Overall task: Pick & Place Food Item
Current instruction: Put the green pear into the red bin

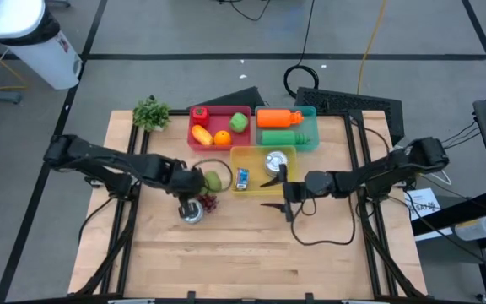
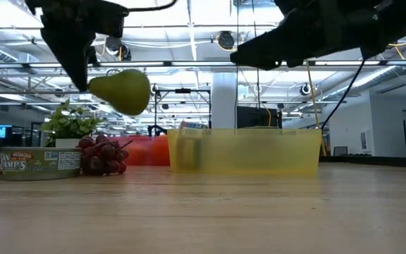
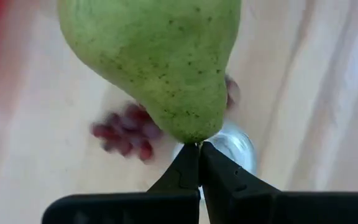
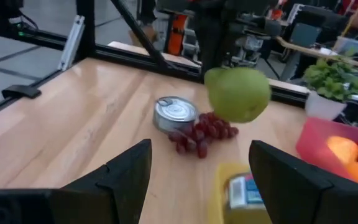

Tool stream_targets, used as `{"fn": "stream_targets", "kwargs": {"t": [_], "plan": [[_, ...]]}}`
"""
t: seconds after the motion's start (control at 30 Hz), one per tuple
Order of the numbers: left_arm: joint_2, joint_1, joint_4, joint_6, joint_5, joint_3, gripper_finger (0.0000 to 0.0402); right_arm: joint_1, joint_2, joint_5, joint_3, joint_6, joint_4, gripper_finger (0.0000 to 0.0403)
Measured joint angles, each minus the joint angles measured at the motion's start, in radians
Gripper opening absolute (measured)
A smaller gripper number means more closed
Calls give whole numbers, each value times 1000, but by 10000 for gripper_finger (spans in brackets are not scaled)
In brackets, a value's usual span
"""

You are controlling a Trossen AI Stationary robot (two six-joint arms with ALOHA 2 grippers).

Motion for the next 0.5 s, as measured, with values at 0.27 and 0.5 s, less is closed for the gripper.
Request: {"fn": "stream_targets", "kwargs": {"t": [0.27,0.5], "plan": [[246,-71,-235,-9,28,220,0,24,147,0,203,-57,-98,278],[331,-94,-256,64,22,337,0,28,291,0,386,-81,-222,359]]}}
